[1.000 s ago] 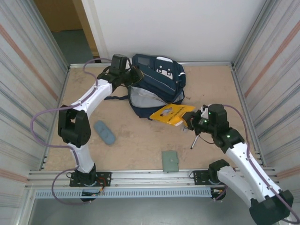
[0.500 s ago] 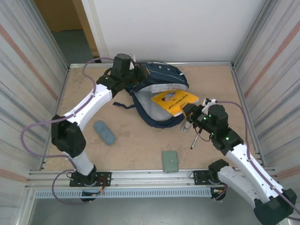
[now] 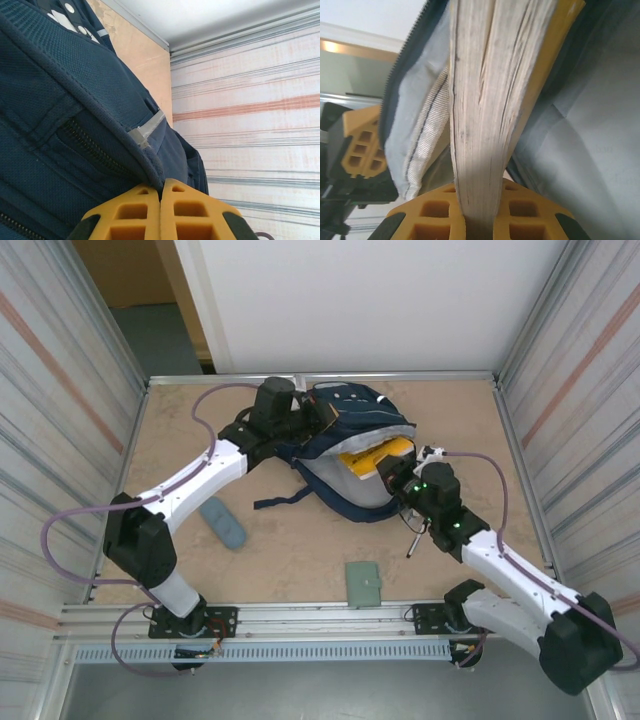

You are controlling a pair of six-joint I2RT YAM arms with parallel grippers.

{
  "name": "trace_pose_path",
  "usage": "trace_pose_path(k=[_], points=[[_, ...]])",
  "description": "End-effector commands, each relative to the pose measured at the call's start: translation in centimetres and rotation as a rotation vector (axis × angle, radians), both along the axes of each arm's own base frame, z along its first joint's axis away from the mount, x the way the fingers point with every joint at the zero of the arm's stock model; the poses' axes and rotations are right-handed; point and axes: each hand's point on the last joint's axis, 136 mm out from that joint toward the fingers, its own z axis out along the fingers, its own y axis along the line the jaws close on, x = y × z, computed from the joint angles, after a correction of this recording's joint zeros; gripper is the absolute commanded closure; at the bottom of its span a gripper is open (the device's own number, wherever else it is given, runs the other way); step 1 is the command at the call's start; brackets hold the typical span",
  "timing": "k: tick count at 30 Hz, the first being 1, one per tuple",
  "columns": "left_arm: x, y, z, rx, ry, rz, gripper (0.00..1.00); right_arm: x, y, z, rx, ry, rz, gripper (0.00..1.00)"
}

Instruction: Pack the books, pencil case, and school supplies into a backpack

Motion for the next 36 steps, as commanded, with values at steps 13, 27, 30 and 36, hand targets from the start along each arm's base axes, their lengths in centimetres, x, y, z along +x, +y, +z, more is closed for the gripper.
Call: trace_pose_path(k=[13,27,30,36], points=[[-0.3,0.4,4.9,-0.103,-0.136,-0.041,1.0,4.4,5.7,1.5,0.125,-0.208,0.066,1.0],[0.3,1.2,4.7,-0.104,-0.137,-0.024,1.0,7.1,6.2,-8.2,0.143,0.087,-0.084,1.0],[0.4,1.6,4.3,-0.112,-0.126,-0.018,1.0,7.7,6.1,-9.9,0.181,0.162,-0.107,0.98],[0.6,2.9,3.8,-0.107,-0.117,0.005,1.0,8.4,6.3,-12.7,0.245,0.275,-0.128,0.91]])
